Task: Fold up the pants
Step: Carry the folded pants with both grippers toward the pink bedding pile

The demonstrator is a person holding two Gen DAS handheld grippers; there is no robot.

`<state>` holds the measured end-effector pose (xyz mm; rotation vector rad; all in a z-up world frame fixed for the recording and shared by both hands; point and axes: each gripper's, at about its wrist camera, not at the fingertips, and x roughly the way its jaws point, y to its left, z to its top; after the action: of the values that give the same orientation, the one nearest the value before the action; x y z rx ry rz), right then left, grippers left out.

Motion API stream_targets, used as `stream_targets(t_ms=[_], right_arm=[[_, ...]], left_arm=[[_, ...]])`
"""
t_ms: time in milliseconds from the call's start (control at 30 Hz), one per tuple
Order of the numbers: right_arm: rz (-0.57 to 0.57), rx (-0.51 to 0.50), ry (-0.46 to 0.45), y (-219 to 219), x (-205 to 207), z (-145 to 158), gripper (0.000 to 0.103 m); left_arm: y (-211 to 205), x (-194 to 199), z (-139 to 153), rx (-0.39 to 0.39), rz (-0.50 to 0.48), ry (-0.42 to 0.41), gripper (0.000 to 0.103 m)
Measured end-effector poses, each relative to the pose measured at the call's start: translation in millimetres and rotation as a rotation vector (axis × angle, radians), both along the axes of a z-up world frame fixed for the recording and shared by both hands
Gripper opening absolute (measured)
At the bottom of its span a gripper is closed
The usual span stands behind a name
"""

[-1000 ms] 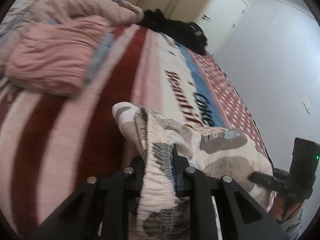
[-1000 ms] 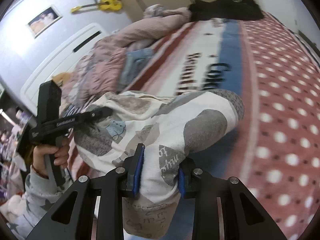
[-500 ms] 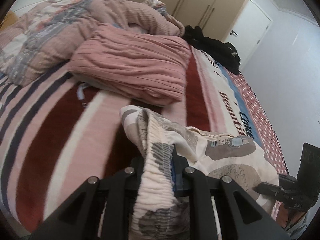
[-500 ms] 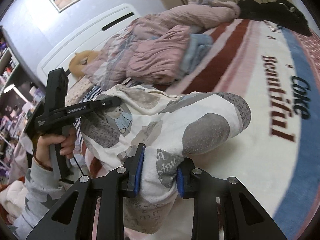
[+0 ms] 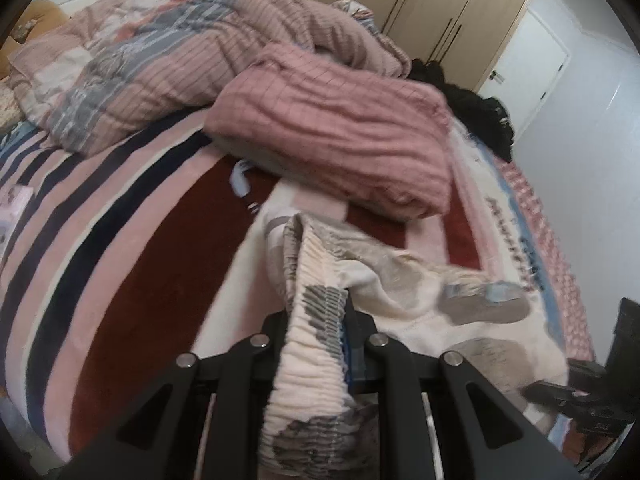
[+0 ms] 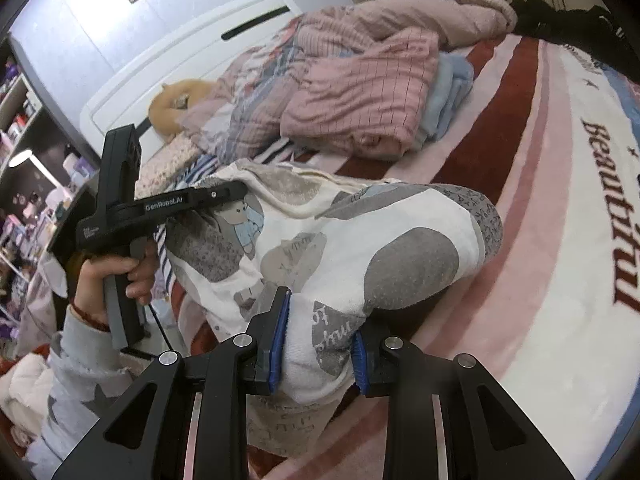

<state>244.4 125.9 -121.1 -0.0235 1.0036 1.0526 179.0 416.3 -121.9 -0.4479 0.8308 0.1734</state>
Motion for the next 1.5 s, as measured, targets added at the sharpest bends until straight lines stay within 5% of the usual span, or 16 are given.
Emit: stream_targets(t_ms=[167,400,500,633,767,867,1000,1167,1333,1500], right_arm=[[0.009,-0.023,-0.002,0,-1,-12,0.022],[0.019,0.028,-0.019,14,-3,3,0.022],[0.027,0.038,-0.026,20,-7,4,0.022],[0.020,0.031,-0.025,29,-5,9,0.022],[0.009,-0.031,-0.033,23,-2,3,0.022],[-0.005,-0.077,-0.010,11,0,-12,0.022],[-0.008,-0.087,0.042,1,6,-28,0.023],[-0.002,-0.060,0.120,0,12,-37,0.028],[0.000,-0.030,0.193,1,17,-48,0.029],[-0.013,0.008,0.136,11,11,-36,0.021]], left_arm=[[15,-12,-8,-0.049,0.023,-0.032,0.012],[26,-16,4,0.047,0.061,-0.027,0.012],[39,-24,9,0.000,0.085,-0.060,0.012],[36,-20,-5,-0.033,0.049,-0.001,0.012],[40,-19,-27,-0.079,0.060,0.057,0.057],[44,-21,-46,-0.188,0.032,0.072,0.061],[39,-20,-54,-0.236,-0.004,0.060,0.070],[21,-12,-53,-0.262,-0.061,0.042,0.068],[8,-6,-47,-0.226,-0.048,0.051,0.022],[4,-7,-7,-0.091,-0.058,0.003,0.016]])
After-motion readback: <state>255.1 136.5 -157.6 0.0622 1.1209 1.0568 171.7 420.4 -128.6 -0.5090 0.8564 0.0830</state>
